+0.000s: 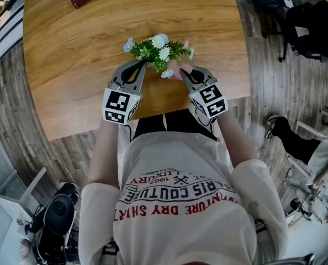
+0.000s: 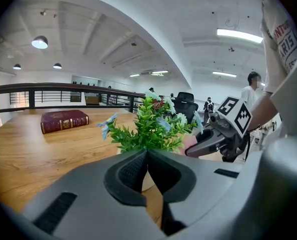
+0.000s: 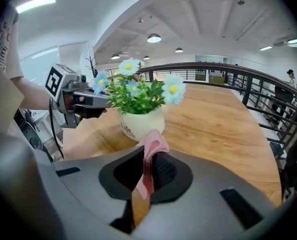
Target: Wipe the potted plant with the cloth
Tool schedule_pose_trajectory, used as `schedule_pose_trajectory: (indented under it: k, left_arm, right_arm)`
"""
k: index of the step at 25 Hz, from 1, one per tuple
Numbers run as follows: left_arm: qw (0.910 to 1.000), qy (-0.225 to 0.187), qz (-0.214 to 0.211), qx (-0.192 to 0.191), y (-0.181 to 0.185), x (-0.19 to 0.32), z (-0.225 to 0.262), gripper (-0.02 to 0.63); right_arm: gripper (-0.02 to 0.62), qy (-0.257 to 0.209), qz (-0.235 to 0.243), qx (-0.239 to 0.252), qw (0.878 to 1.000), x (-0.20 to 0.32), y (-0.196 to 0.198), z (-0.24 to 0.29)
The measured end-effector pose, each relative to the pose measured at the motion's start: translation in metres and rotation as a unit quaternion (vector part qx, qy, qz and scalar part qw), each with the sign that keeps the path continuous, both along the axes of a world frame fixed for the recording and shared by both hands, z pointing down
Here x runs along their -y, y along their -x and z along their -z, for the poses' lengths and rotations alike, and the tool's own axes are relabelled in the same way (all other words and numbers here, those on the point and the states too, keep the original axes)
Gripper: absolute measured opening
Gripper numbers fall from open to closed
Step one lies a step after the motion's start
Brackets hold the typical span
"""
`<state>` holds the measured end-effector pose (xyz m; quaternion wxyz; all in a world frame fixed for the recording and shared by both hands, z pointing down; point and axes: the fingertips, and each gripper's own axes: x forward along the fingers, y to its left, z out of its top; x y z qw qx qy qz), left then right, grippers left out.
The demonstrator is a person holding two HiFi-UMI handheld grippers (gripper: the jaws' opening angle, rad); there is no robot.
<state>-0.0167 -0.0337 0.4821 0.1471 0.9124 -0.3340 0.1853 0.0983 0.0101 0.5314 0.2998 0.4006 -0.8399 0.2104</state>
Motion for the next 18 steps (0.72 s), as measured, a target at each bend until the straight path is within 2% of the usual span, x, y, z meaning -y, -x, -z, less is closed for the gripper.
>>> schedule_pose_trajectory:
  k: [6, 10, 14, 18]
  left_arm:
    - [0.9990, 0.001, 0.043, 0.009, -0.006, -0.004, 0.000, 0.015]
    - [0.9969, 0.008, 0.077, 0.011, -0.009, -0.003, -0.002, 0.015]
    - [0.9935, 0.017, 0.111, 0.016, -0.006, 0.004, -0.005, 0.015]
    - [0.9909, 0.019, 0.131, 0.025, -0.005, 0.005, -0.007, 0.015]
  right_arm:
    - [0.037, 0.002, -0.009, -0.011, 1.000, 0.029, -0.051, 0.000]
    - [0.037, 0.001, -0.004, 0.005, 1.000, 0.060, -0.070, 0.004]
    - [0.037, 0.002, 0.024, 0.018, 1.000, 0.099, -0.069, 0.007]
    - [0.037, 0.027, 0.079, 0.050, 0.995, 0.125, -0.049, 0.011]
